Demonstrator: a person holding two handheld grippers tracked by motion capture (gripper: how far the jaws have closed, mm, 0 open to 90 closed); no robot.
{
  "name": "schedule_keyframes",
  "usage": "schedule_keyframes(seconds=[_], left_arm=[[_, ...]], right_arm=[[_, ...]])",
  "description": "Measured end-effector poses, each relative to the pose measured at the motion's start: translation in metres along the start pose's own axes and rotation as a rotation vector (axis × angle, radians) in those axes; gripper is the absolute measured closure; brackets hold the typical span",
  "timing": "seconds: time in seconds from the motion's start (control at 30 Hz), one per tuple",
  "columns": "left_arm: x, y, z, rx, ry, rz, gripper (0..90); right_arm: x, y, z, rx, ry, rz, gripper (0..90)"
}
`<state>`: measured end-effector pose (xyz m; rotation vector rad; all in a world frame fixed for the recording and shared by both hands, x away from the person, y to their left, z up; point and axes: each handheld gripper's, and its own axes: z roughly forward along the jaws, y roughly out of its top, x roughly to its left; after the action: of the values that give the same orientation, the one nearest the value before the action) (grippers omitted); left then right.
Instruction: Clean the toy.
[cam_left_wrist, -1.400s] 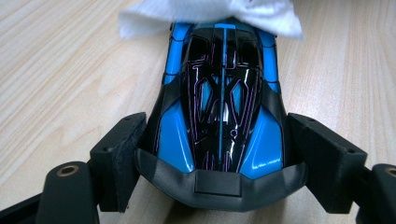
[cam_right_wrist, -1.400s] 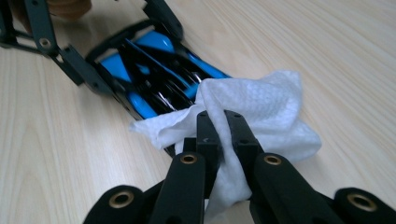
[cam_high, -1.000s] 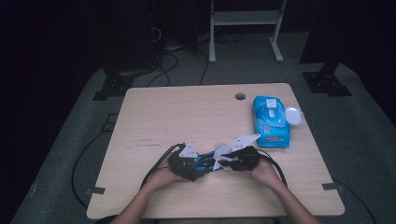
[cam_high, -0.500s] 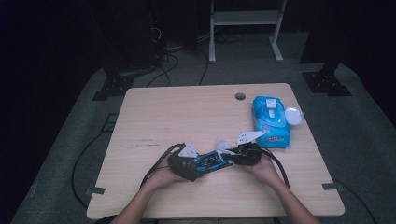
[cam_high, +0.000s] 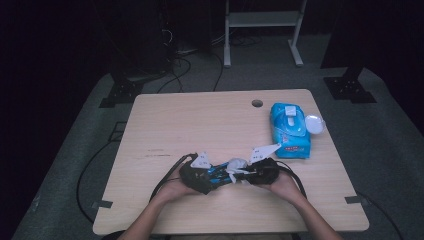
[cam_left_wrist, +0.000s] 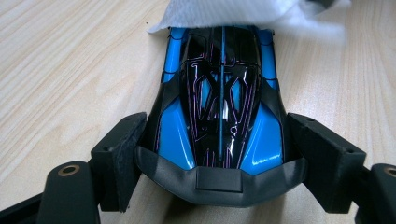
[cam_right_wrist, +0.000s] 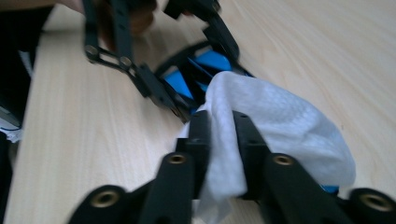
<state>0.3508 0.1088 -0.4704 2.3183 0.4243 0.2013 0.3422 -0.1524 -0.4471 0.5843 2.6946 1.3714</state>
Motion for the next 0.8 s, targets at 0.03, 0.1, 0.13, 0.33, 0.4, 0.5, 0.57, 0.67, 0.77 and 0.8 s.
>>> schedule_keyframes(seconds=[0.03,0.1,0.13,0.33,0.4,0.5,0.57,0.67,0.77,0.8], left_arm=[[0.000,0.000,0.000,0.000,-0.001,-0.001,22.9],[0.001,0.000,0.000,-0.003,-0.005,-0.004,22.9],[0.001,0.000,0.001,-0.007,-0.006,-0.011,22.9],[0.002,0.000,0.001,0.001,-0.015,-0.015,22.9],[0.002,0.000,0.001,-0.002,-0.016,-0.018,23.0],[0.002,-0.001,0.000,0.003,-0.016,-0.013,23.1],[0.002,-0.001,0.000,0.003,-0.016,-0.011,23.2],[0.001,-0.002,0.001,0.013,-0.011,-0.005,22.8],[0.001,-0.003,0.001,0.017,-0.014,-0.008,23.4],[0.001,-0.003,0.002,0.017,-0.012,-0.007,23.8]], right_arm=[[0.000,0.001,-0.003,-0.024,0.010,-0.008,68.6],[-0.003,0.001,-0.006,-0.037,0.004,-0.025,64.4],[-0.009,-0.001,-0.008,-0.057,-0.017,-0.005,61.6],[-0.018,-0.008,0.006,-0.027,-0.038,0.037,57.3],[-0.016,-0.007,0.010,-0.015,-0.048,0.034,56.9],[-0.016,-0.009,0.012,-0.018,-0.059,0.047,61.6],[-0.018,-0.010,0.011,-0.020,-0.067,0.060,68.9],[-0.023,-0.013,0.007,-0.013,-0.061,0.097,73.3],[-0.025,-0.015,0.003,-0.007,-0.077,0.103,74.2],[-0.023,-0.015,0.001,-0.001,-0.091,0.097,75.3]])
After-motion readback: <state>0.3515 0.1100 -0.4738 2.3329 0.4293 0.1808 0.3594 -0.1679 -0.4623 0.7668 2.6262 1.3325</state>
